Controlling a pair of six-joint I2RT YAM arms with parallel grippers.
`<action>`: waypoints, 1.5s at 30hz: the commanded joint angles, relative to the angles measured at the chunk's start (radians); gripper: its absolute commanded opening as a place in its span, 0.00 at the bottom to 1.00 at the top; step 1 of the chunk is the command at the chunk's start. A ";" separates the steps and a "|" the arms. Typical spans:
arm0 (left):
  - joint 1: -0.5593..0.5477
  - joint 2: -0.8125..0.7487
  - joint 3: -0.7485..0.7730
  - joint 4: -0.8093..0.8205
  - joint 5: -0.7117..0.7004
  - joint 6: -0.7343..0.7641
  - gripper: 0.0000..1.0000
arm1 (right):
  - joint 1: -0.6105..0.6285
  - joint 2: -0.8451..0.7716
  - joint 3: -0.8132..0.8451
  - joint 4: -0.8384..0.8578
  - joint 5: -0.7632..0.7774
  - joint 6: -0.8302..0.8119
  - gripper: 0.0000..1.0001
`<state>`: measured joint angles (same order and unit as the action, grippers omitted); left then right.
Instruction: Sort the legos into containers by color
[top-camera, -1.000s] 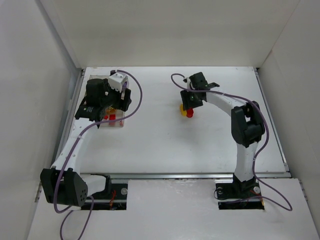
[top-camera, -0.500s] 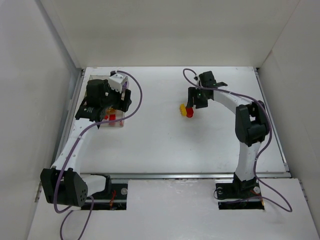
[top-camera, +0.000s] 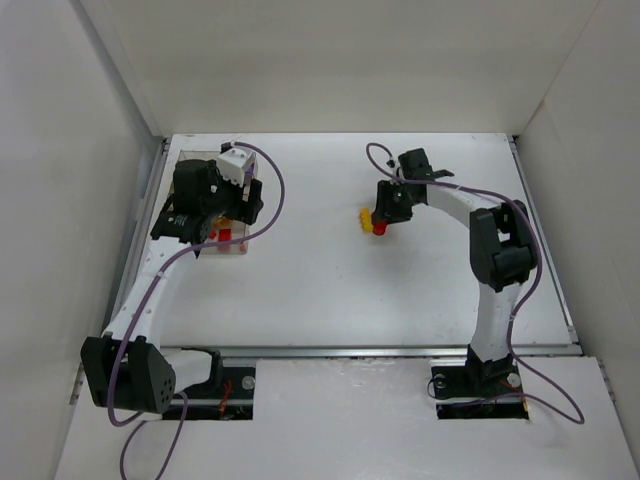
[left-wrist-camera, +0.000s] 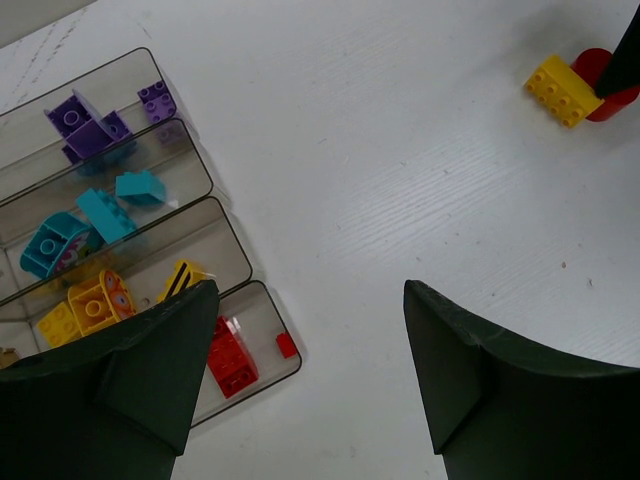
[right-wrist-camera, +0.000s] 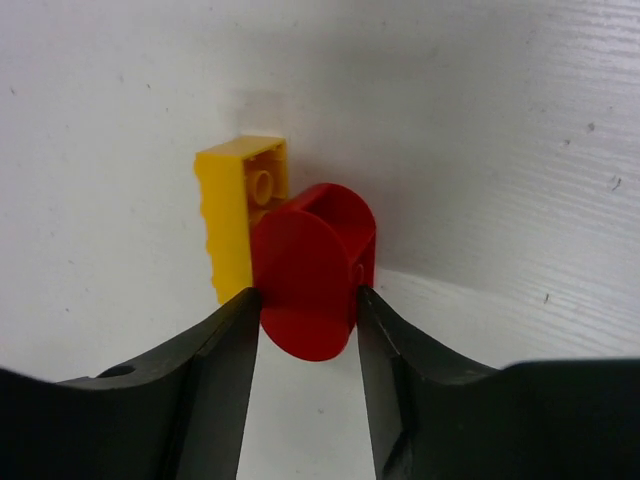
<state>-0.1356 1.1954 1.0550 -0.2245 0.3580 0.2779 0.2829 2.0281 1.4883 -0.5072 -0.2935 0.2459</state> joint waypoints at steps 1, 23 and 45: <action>0.002 -0.034 0.002 0.025 0.004 -0.016 0.71 | 0.006 0.015 -0.022 0.076 -0.021 0.018 0.47; 0.002 -0.025 0.004 -0.004 0.123 0.084 0.71 | 0.025 -0.048 -0.066 0.107 -0.105 -0.042 0.00; -0.389 0.711 0.439 -0.081 0.343 0.782 1.00 | 0.016 -0.025 -0.011 0.076 -0.257 -0.054 0.45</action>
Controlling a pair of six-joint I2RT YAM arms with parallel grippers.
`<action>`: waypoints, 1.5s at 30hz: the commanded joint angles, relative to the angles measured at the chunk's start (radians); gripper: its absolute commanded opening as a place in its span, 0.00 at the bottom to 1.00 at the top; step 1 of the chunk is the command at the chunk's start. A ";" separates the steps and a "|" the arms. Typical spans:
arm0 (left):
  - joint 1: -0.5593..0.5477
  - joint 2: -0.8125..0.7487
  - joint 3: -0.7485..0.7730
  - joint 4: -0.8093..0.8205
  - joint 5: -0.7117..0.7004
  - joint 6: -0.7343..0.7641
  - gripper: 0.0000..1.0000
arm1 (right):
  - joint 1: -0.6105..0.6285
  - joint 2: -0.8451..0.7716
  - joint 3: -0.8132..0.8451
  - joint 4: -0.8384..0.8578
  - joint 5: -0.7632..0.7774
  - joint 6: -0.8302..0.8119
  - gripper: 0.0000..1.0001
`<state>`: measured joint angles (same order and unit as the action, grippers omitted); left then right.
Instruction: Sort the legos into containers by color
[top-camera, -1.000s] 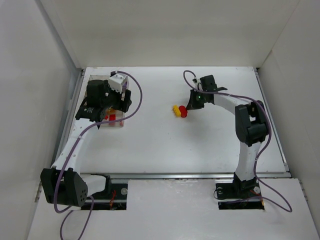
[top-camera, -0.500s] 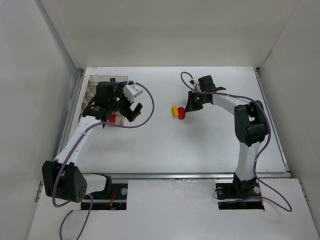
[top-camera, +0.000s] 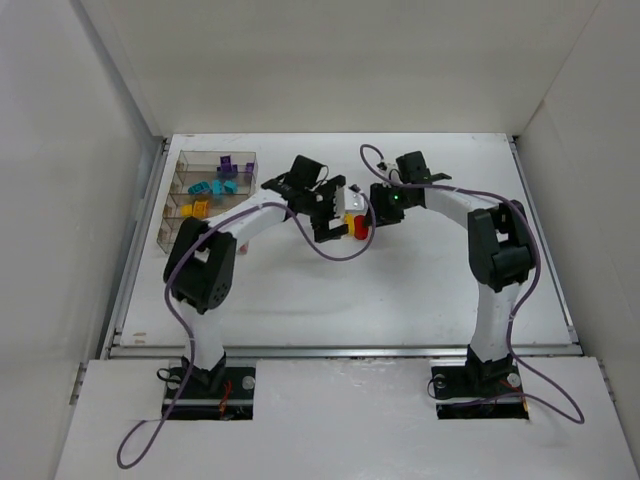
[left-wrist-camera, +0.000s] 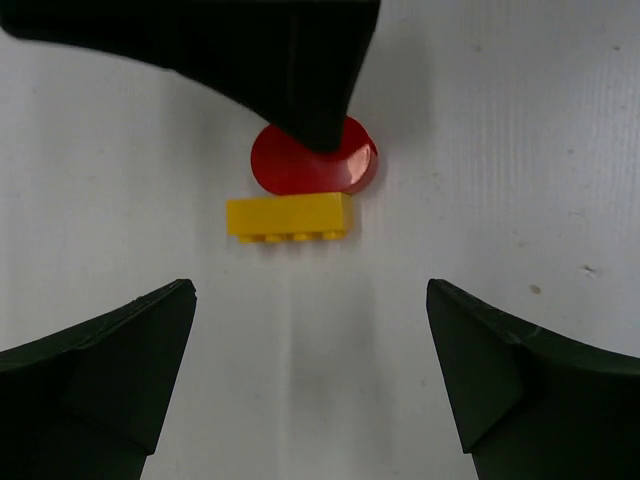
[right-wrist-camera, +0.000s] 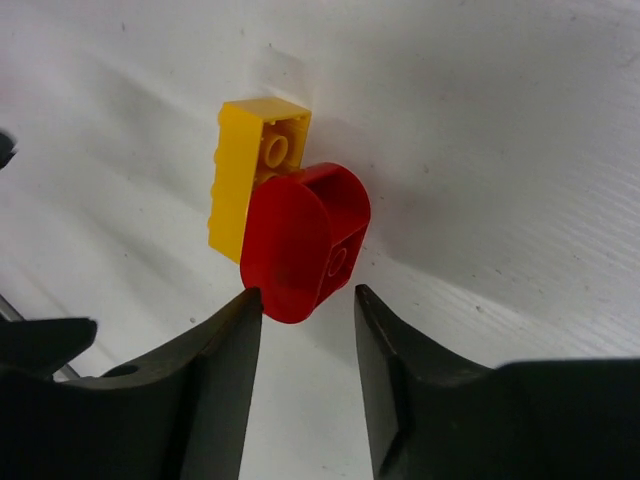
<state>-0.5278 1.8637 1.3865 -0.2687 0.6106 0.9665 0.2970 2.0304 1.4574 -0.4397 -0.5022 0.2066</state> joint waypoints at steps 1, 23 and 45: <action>0.003 0.069 0.132 -0.052 0.090 0.106 1.00 | 0.002 -0.027 0.009 0.018 -0.048 -0.015 0.49; -0.018 0.362 0.410 -0.165 0.150 -0.038 1.00 | -0.124 -0.073 0.093 -0.110 0.033 -0.062 0.56; -0.038 0.354 0.312 -0.038 0.058 -0.163 0.30 | -0.133 -0.104 0.041 -0.099 -0.022 -0.082 0.56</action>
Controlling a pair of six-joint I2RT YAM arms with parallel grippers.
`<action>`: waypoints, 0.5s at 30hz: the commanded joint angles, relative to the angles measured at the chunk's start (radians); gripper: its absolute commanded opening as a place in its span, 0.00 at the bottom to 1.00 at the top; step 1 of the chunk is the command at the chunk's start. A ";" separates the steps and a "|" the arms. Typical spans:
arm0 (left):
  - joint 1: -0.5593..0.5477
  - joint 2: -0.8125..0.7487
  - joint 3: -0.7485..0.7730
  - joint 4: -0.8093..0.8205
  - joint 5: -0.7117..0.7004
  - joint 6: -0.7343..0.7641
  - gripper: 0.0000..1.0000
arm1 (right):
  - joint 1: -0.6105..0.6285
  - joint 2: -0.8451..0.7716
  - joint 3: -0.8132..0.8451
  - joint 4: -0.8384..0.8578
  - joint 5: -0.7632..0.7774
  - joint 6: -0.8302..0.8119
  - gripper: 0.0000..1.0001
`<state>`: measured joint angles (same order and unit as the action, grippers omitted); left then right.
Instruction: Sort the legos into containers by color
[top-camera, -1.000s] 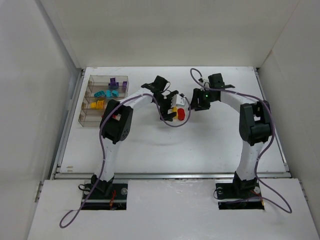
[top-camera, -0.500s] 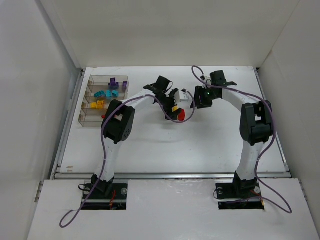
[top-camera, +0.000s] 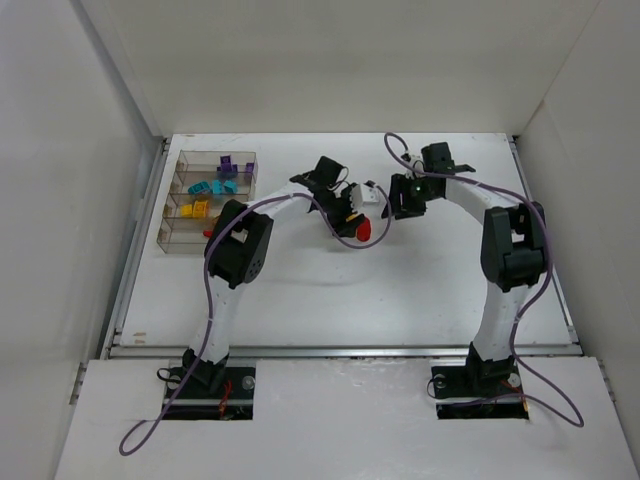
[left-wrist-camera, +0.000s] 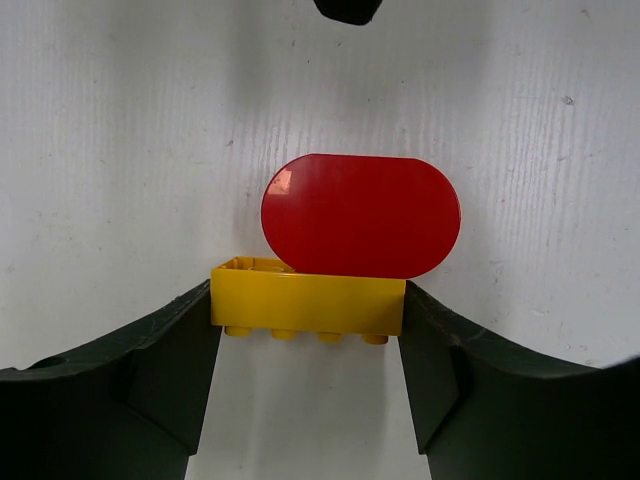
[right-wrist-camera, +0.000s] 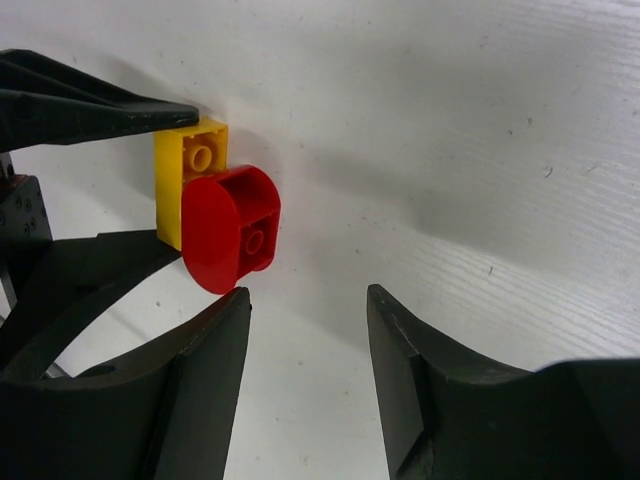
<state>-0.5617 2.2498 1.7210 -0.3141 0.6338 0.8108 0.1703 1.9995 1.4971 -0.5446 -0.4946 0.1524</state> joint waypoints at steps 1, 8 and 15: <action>-0.004 -0.041 -0.023 0.007 0.035 -0.007 0.25 | -0.006 -0.073 0.002 0.006 -0.041 -0.028 0.56; 0.014 -0.145 -0.023 -0.002 0.056 -0.038 0.00 | -0.015 -0.151 -0.018 -0.003 -0.159 -0.057 1.00; 0.032 -0.404 -0.120 -0.008 0.144 -0.005 0.00 | -0.015 -0.284 -0.086 0.073 -0.304 -0.057 1.00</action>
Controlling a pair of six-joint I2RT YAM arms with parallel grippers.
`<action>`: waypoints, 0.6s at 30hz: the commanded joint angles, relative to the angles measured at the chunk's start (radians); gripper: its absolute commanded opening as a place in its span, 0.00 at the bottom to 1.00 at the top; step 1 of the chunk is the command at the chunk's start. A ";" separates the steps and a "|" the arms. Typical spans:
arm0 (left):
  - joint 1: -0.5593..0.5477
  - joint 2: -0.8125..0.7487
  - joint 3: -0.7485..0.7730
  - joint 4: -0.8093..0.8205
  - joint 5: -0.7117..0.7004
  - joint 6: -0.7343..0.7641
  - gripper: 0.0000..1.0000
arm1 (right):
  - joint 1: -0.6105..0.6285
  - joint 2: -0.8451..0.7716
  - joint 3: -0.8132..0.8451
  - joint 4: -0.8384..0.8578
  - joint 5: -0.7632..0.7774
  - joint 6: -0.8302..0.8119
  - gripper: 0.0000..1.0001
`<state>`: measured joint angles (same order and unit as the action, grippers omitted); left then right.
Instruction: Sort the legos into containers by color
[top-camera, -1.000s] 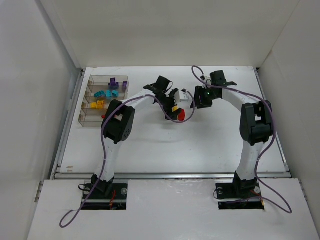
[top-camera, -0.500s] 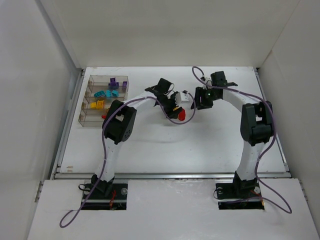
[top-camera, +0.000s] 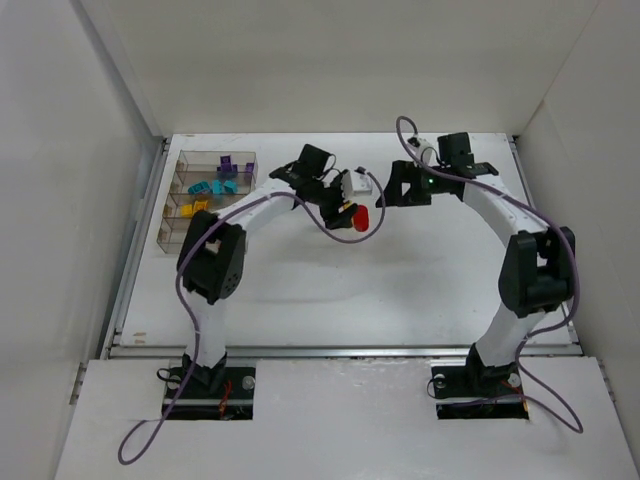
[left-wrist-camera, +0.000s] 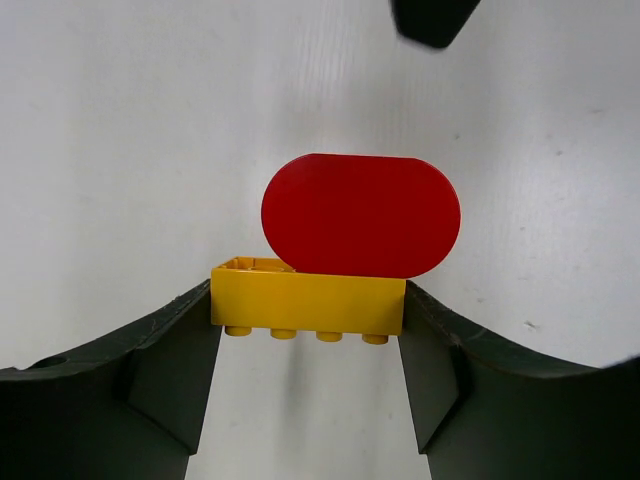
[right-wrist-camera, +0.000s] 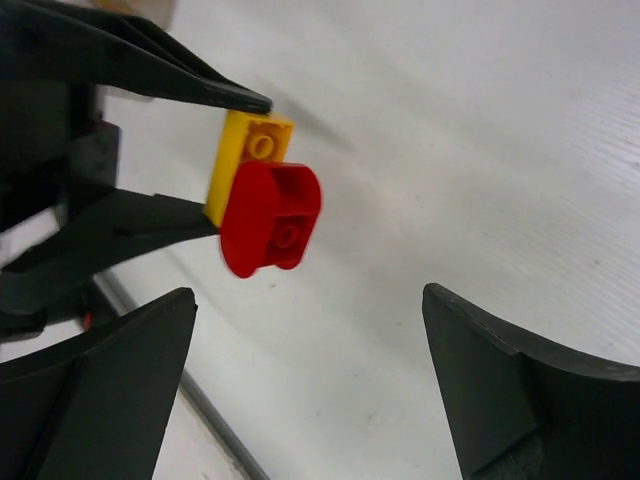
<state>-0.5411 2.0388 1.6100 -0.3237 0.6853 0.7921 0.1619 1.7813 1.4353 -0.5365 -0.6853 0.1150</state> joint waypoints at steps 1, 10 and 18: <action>0.012 -0.215 -0.009 -0.033 0.102 0.013 0.00 | -0.007 -0.075 -0.024 0.075 -0.137 -0.009 1.00; -0.009 -0.452 -0.042 -0.084 0.102 0.023 0.00 | 0.057 -0.223 -0.029 0.193 -0.264 0.153 1.00; -0.010 -0.538 -0.122 -0.060 0.065 -0.002 0.00 | 0.067 -0.373 -0.090 0.231 -0.246 0.184 1.00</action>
<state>-0.5472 1.5394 1.5150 -0.3805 0.7486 0.8017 0.2157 1.4742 1.3407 -0.3645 -0.8989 0.2844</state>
